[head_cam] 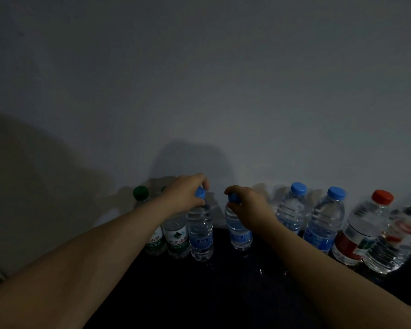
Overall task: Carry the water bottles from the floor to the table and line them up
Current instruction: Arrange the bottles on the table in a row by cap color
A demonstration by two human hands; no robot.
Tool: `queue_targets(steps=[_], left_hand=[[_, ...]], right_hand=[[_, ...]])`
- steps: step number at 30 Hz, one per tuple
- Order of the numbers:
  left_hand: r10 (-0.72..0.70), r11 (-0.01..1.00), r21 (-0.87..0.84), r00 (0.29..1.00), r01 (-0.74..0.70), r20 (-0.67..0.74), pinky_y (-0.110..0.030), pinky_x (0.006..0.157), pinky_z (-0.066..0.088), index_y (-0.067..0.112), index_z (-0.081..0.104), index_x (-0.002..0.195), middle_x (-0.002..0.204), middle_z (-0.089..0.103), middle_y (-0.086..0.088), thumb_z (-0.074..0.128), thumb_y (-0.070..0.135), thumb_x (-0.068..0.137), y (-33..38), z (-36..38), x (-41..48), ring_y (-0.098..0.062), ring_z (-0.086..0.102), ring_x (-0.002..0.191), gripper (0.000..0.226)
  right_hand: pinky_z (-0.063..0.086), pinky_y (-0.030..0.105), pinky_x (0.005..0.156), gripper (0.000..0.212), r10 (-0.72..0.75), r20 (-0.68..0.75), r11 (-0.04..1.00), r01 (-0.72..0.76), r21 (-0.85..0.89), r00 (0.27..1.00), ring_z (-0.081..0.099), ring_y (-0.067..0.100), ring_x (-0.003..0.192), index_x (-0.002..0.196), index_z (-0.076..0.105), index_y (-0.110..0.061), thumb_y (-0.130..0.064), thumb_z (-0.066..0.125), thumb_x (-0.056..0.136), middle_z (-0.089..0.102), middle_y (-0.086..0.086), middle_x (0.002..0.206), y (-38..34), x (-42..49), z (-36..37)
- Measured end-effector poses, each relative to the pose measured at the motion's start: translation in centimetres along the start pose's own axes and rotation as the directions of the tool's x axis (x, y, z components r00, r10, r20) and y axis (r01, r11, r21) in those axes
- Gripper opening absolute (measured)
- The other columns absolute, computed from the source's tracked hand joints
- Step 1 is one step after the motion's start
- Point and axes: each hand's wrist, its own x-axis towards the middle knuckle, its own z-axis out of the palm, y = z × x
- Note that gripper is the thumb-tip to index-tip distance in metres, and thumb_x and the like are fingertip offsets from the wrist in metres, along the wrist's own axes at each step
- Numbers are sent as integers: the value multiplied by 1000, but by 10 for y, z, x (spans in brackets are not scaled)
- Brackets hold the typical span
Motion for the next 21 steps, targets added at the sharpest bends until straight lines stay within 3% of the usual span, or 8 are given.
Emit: queue_targets(steps=[8,16,21], left_hand=[[7,998,69,1000,-8,18,-30,79,43,19,60,112,122,59,-6,65,21,84,-1,0,-3,-23,55,107,29],[33,994,102,999,-30,-30,-24,77,37,21,58,121,124,60,-5,65,22,85,0,-1,-5,-22,55,110,37],[20,998,68,998,-17,-51,-28,85,42,20,58,123,125,60,-6,66,19,84,-2,2,-3,-22,55,111,40]], right_hand=[[41,26,87,34,3,-13,1000,-3,12,1000,55,28,109,124,54,-12,-12,55,90,58,15,122,-3,3,0],[40,23,87,32,-2,24,999,1,48,1000,55,25,110,123,55,-13,-11,55,91,57,12,124,-8,5,3],[43,27,90,31,-19,7,999,19,43,1000,55,25,109,122,55,-13,-11,55,91,58,13,123,-7,7,4]])
